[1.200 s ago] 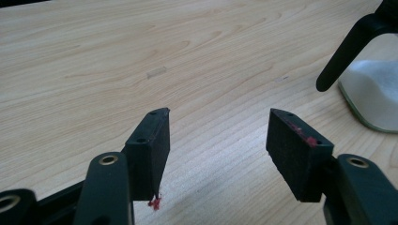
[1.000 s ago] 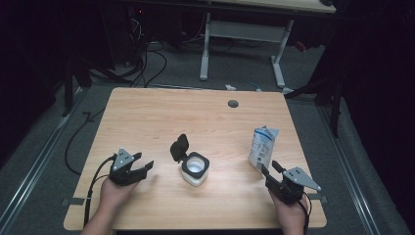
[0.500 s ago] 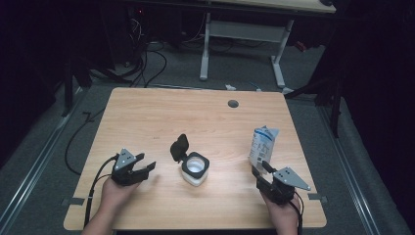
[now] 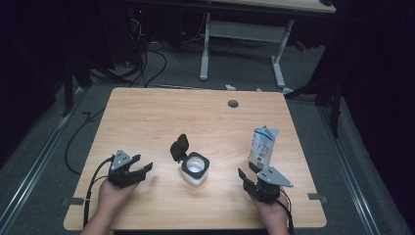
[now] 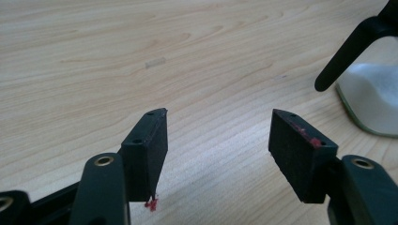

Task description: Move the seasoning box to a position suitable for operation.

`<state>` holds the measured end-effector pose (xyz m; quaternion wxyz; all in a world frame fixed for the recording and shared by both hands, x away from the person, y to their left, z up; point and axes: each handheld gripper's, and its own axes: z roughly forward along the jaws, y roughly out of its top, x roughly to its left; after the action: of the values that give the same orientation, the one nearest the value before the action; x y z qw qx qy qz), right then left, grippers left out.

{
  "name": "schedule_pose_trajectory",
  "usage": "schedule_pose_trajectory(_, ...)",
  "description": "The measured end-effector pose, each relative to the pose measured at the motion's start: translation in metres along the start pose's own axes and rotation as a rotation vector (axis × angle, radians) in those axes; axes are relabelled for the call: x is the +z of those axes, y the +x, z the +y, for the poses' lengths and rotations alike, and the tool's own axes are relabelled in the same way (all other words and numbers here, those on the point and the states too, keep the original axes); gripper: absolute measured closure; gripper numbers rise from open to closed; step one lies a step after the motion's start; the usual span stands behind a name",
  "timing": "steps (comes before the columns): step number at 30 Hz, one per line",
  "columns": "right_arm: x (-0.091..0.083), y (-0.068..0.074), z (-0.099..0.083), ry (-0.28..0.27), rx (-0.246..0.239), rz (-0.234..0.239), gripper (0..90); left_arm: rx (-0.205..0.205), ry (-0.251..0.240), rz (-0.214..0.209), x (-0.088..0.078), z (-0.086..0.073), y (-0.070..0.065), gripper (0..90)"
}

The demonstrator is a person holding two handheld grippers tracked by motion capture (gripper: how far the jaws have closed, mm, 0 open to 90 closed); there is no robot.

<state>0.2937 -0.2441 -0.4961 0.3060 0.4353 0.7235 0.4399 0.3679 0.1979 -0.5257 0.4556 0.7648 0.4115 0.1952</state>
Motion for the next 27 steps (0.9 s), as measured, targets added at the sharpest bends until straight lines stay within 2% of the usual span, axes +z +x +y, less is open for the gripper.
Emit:
schedule_pose_trajectory(10, 0.019, 0.016, 0.001, 0.038, -0.02, 0.059, 54.8, 0.001, -0.01, 0.02, -0.006, -0.001, -0.004, 42.7)
schedule_pose_trajectory(13, 0.024, 0.021, 0.001, 0.042, -0.025, 0.071, 56.3, -0.017, -0.016, 0.005, -0.007, 0.0, -0.005, 45.6)
schedule_pose_trajectory(19, 0.031, 0.032, 0.0, 0.05, -0.035, 0.107, 59.1, -0.026, -0.034, -0.022, -0.007, 0.004, -0.011, 52.7)
schedule_pose_trajectory(25, 0.037, 0.041, -0.001, 0.057, -0.051, 0.125, 62.3, -0.001, -0.046, -0.041, -0.003, 0.012, -0.023, 59.8)
schedule_pose_trajectory(27, 0.039, 0.044, -0.001, 0.066, -0.056, 0.13, 64.3, 0.007, -0.05, -0.04, -0.002, 0.015, -0.026, 64.6)
